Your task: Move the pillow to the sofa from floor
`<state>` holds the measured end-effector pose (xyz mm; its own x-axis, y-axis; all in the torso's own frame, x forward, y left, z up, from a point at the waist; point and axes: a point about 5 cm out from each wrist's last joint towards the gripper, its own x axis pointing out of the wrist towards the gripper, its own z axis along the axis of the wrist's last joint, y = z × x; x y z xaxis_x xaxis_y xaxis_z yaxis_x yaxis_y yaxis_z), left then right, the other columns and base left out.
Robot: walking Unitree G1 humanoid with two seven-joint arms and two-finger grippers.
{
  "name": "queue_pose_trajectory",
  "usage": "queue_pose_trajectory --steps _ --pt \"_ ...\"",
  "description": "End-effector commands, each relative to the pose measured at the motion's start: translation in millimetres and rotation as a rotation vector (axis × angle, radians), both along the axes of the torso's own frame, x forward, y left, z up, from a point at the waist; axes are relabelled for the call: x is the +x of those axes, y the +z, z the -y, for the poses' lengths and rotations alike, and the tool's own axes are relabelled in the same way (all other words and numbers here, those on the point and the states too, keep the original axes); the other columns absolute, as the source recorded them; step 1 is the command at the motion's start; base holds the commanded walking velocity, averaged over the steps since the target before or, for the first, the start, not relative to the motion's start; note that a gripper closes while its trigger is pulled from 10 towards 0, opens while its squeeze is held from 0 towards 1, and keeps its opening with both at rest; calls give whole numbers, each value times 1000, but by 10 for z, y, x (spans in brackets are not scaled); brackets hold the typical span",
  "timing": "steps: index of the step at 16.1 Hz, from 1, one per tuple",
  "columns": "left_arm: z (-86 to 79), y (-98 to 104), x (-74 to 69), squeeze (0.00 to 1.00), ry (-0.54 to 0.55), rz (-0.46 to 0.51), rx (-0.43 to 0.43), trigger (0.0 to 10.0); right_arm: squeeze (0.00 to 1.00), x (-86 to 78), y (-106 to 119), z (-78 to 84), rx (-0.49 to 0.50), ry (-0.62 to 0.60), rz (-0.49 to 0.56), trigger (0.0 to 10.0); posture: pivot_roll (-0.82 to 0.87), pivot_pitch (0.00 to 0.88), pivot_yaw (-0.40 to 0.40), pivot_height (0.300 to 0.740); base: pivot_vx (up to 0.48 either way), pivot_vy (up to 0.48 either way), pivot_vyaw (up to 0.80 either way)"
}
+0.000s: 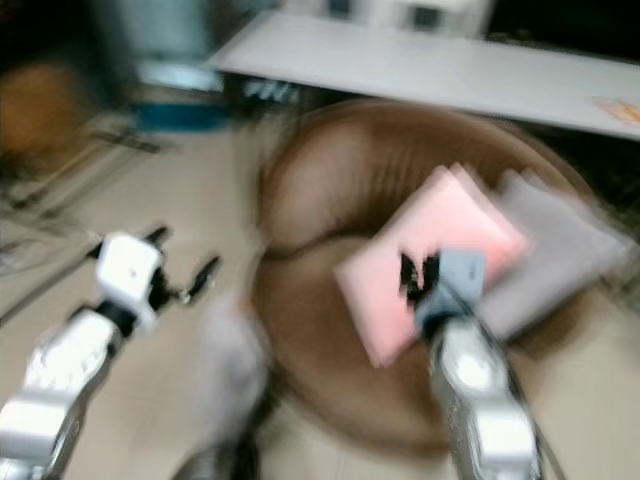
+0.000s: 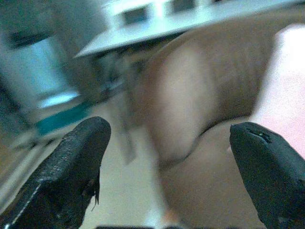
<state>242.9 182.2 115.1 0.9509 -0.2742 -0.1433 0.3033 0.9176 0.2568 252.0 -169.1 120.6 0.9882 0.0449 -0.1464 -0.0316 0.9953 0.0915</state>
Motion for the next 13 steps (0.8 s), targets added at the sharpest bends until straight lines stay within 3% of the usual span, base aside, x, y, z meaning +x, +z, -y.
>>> queue_pose_trajectory --steps 1,11,13 --pt "30 123 79 0 2 52 4 10000 0 -28 -3 -26 14 15 -11 10000 -53 0 -3 740 0 0 800" --pt "-6 185 75 0 47 90 2 10000 0 -7 -8 -47 26 6 -40 10000 -33 0 -10 740 0 0 800" --pt "-5 193 75 0 41 90 -4 10000 0 -24 -9 -22 40 -20 -34 10000 -35 0 -7 740 129 0 0"
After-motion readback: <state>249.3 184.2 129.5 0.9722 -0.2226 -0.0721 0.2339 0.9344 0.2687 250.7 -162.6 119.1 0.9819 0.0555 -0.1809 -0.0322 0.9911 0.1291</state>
